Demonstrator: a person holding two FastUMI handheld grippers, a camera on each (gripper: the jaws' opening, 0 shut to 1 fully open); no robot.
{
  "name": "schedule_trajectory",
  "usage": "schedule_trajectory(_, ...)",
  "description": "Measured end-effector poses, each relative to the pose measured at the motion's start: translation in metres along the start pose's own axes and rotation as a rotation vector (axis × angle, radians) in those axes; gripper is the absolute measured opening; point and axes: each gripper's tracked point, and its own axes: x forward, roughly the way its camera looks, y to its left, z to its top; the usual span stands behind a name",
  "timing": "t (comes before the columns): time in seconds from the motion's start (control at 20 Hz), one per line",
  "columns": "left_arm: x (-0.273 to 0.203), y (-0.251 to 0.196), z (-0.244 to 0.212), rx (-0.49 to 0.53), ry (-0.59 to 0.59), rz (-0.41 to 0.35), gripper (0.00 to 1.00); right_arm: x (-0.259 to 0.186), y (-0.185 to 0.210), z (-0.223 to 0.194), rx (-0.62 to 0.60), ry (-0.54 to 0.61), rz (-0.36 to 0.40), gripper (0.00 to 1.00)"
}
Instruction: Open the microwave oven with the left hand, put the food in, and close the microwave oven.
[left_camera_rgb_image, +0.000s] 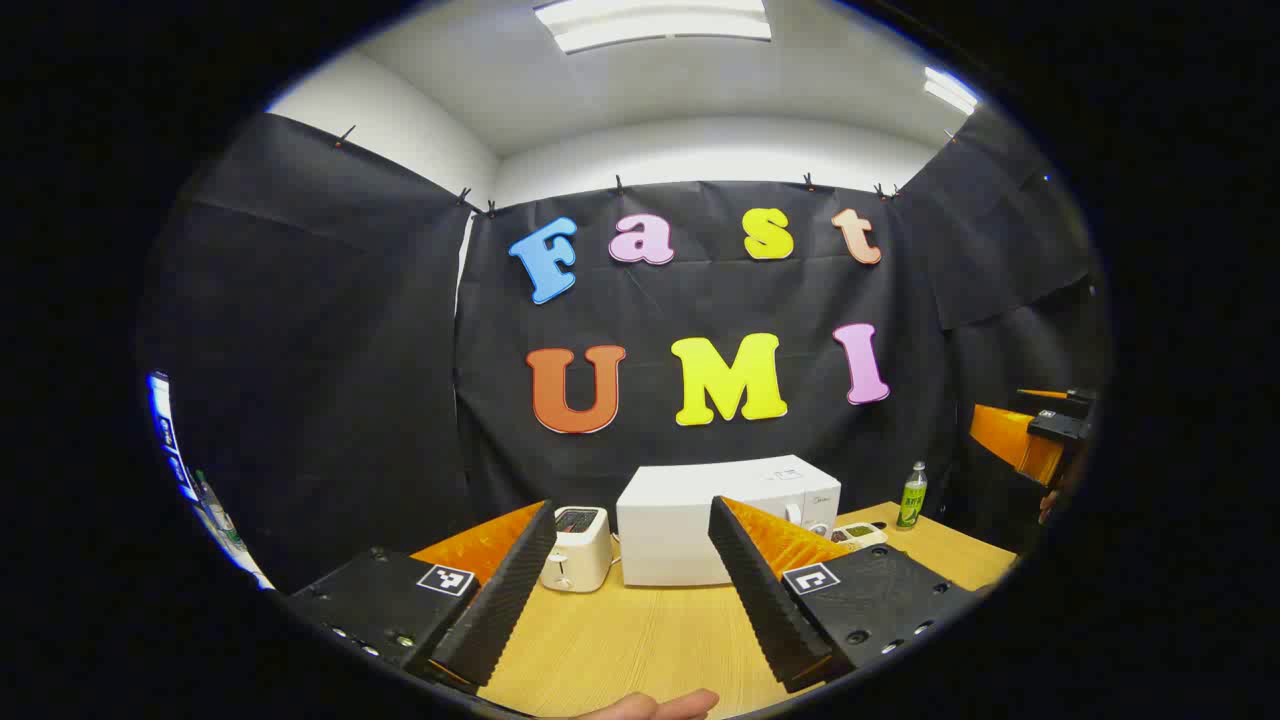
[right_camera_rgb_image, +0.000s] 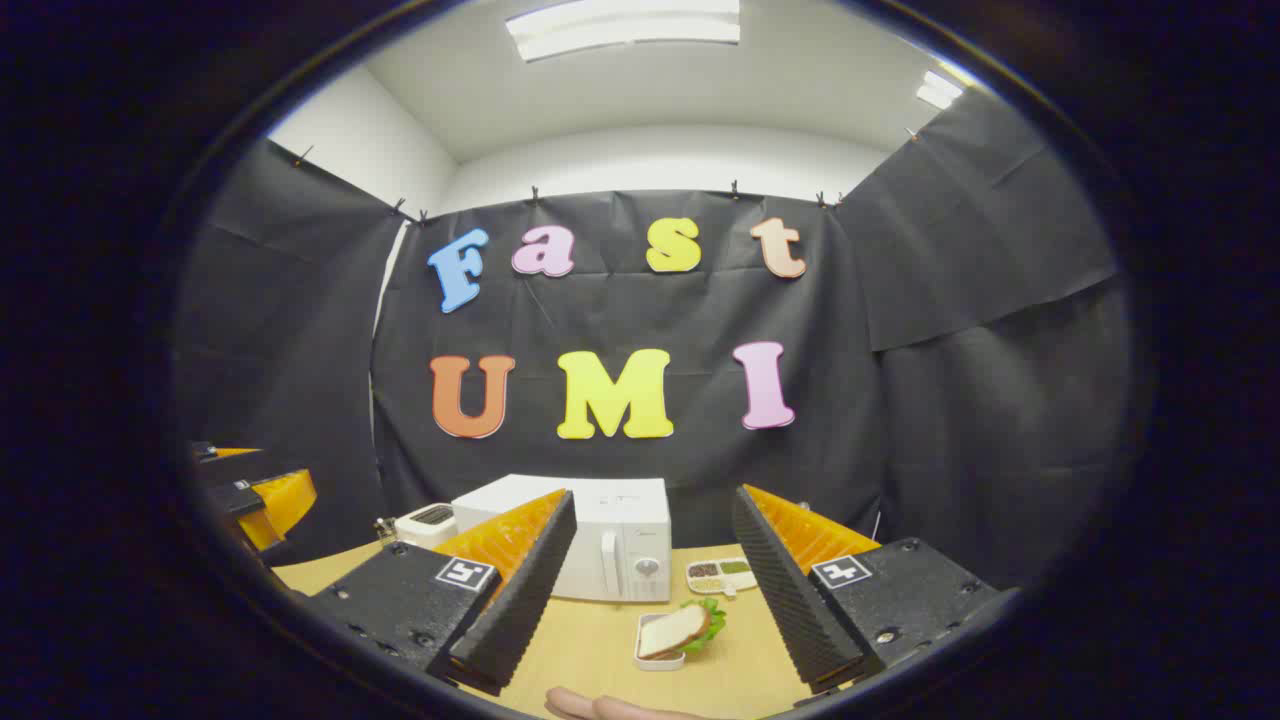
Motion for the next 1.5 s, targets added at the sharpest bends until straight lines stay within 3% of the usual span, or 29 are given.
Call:
schedule_trajectory(0.05, 0.001, 0.001, -0.002, 0.008, 0.002, 0.004, 0.96, 0.000, 0.002, -0.001, 0.004, -0.001, 0.014, 0.92)
schedule_trajectory(0.3, 0.010, 0.009, -0.011, 0.000, 0.024, 0.042, 0.96, -0.007, -0.008, 0.005, -0.011, -0.014, 0.020, 0.91)
schedule_trajectory(0.35, 0.010, 0.009, -0.011, -0.018, 0.021, 0.040, 0.96, -0.009, -0.010, 0.008, -0.023, -0.025, 0.012, 1.00)
schedule_trajectory(0.45, 0.010, 0.010, -0.005, -0.047, -0.011, 0.041, 0.96, -0.012, -0.010, 0.013, -0.038, -0.040, 0.015, 1.00)
schedule_trajectory(0.5, 0.011, 0.010, -0.004, -0.049, -0.023, 0.040, 0.96, -0.013, -0.009, 0.015, -0.041, -0.048, 0.026, 0.92)
schedule_trajectory(0.95, 0.020, 0.013, -0.018, -0.110, 0.001, 0.040, 0.96, -0.002, -0.027, 0.006, -0.026, -0.035, 0.008, 0.91)
schedule_trajectory(1.0, 0.022, 0.014, -0.019, -0.108, -0.001, 0.047, 0.96, -0.001, -0.029, 0.003, -0.023, -0.035, 0.003, 1.00)
schedule_trajectory(1.15, 0.033, 0.016, -0.015, -0.113, -0.023, 0.073, 0.95, 0.000, -0.038, -0.004, -0.012, -0.027, 0.004, 1.00)
schedule_trajectory(1.5, 0.087, -0.028, -0.029, -0.154, -0.028, 0.010, 0.95, 0.003, -0.070, -0.016, 0.020, -0.051, -0.009, 1.00)
